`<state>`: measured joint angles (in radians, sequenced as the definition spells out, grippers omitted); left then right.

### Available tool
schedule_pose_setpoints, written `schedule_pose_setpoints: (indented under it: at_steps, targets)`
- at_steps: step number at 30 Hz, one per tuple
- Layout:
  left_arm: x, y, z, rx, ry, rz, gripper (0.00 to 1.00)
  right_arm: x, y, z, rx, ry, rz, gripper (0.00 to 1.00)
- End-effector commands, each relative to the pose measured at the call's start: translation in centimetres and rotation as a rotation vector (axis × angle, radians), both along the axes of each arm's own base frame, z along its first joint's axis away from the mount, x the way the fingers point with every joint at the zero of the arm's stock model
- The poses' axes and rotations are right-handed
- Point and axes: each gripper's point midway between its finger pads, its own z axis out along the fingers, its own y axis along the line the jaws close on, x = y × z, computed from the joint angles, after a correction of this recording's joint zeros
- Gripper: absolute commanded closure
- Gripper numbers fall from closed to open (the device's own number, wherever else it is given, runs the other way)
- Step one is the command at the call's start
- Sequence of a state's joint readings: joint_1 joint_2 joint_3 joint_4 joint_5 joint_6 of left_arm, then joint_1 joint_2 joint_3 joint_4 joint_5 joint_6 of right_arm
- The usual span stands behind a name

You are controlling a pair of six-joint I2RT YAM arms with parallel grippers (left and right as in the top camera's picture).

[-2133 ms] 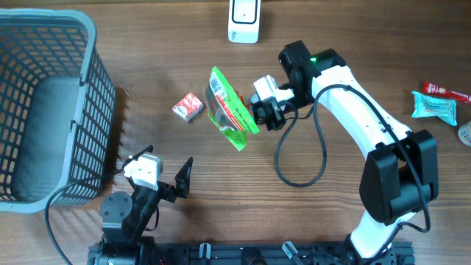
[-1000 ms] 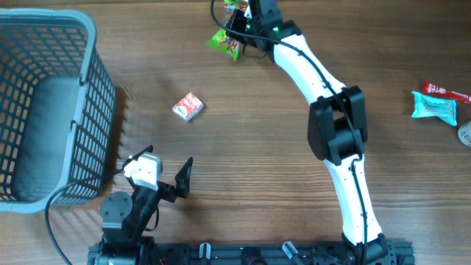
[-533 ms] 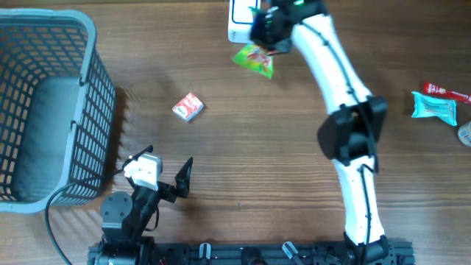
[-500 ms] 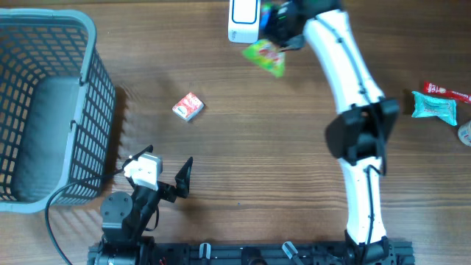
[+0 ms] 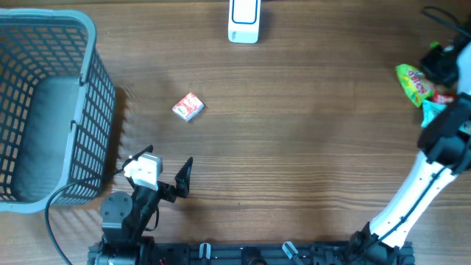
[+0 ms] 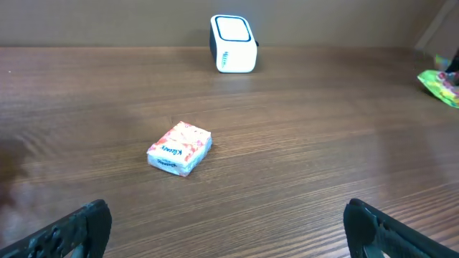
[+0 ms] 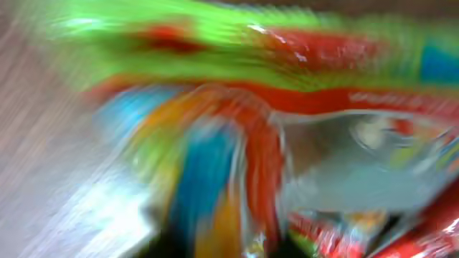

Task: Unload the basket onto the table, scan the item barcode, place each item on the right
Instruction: 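Carry the Haribo bag to the right table edge and release it, then reach the right gripper to the red-white Kleenex box and grasp it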

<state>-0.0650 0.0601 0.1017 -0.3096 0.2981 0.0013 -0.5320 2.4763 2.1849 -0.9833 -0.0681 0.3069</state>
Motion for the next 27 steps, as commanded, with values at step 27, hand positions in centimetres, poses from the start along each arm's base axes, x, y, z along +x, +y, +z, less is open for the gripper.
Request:
schedule_pose_setpoints:
  at_steps: [27]
  targets:
    - [-0.1,-0.3,0.0,-0.012,0.000,-0.014,0.00,-7.7,66.5,1.5,0.304,-0.301,1.515,0.07]
